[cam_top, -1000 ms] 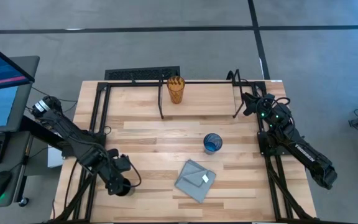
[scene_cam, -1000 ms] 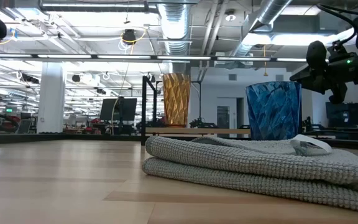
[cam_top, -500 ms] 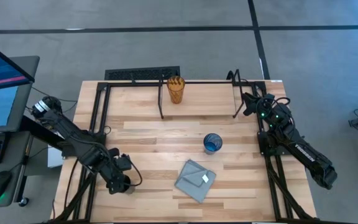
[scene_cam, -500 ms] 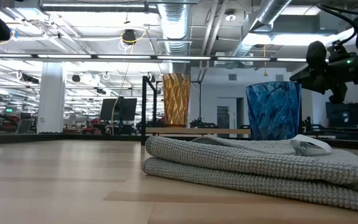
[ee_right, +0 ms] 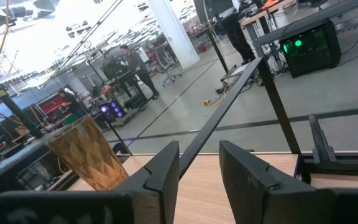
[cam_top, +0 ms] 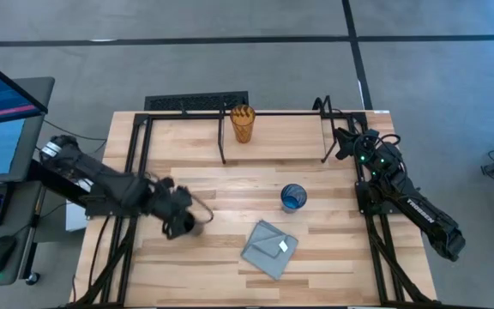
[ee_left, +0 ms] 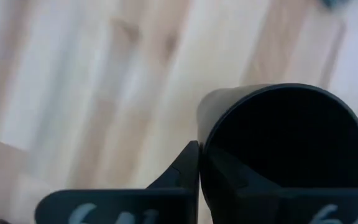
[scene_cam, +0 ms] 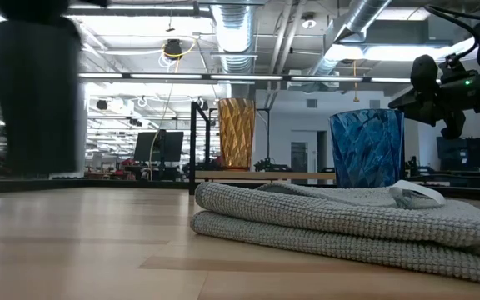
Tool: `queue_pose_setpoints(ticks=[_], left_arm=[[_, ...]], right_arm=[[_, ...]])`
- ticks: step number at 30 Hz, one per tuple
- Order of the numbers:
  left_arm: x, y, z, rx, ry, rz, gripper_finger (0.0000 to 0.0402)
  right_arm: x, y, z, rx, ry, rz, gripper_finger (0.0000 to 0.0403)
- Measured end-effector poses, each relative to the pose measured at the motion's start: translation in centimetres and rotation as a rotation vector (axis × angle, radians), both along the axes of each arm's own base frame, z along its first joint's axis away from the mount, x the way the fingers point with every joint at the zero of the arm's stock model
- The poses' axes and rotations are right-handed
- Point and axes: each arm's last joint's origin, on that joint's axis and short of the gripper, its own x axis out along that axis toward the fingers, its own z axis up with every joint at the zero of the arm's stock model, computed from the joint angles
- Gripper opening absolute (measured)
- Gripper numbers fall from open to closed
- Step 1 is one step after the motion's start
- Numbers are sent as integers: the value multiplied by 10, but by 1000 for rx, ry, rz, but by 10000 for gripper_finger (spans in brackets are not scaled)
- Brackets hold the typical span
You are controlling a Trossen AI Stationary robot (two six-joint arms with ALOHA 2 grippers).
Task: Stack small to large cups/mugs on shelf
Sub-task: Put the black cup on the shelf
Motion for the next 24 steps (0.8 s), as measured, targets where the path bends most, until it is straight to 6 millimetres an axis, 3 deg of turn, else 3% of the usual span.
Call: queue_pose_setpoints(ticks=[4, 15, 24], left_arm=[[15, 36, 27, 68, -51, 42, 1], [48, 131, 128, 227, -401, 166, 0], [115, 181, 168, 361, -453, 128, 0]], right_arm=[[0, 0, 0, 0, 0, 0, 136], [0, 0, 0, 0, 0, 0, 136], [1, 0, -1, 8, 6, 2, 136]])
